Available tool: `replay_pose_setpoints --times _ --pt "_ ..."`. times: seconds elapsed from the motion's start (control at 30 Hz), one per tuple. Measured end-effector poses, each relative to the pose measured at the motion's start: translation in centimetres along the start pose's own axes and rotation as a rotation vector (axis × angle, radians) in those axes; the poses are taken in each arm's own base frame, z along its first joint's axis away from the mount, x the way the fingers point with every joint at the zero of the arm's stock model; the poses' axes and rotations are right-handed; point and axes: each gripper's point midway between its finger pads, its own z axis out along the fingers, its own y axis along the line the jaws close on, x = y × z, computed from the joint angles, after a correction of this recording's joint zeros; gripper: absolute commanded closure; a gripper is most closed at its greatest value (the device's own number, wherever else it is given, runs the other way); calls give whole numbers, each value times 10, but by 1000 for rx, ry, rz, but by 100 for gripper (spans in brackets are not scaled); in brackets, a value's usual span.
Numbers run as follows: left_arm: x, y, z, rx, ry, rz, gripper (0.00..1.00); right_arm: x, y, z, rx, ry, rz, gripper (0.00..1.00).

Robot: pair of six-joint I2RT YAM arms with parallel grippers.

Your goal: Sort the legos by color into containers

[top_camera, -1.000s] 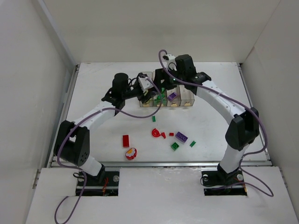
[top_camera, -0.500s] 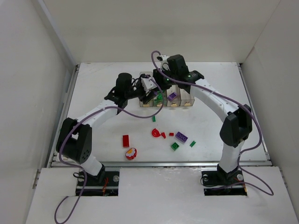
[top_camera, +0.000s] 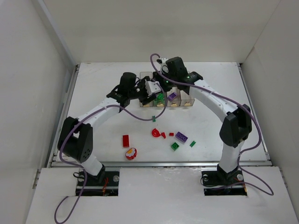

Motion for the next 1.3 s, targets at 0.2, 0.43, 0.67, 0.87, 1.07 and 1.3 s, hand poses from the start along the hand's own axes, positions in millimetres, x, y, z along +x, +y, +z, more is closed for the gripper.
replay_pose_setpoints --times 0.2,0.43,0.67,0.87,1.07,1.3 --pt "13 -9 4 47 36 16 100 14 -11 4 -30 22 64 100" --pt "63 -2 -10 7 179 -41 100 -4 -54 -22 36 -35 116 100" --pt "91 0 -18 -10 265 -82 100 -19 -88 -37 111 -79 152 100" --pt "92 2 -20 -17 265 -111 100 -30 -145 -28 262 -94 205 100" --pt "83 13 -14 -23 232 -144 100 -1 -246 -13 561 -6 262 98" --pt "69 26 2 -19 192 -162 100 25 -262 -8 629 82 251 36"
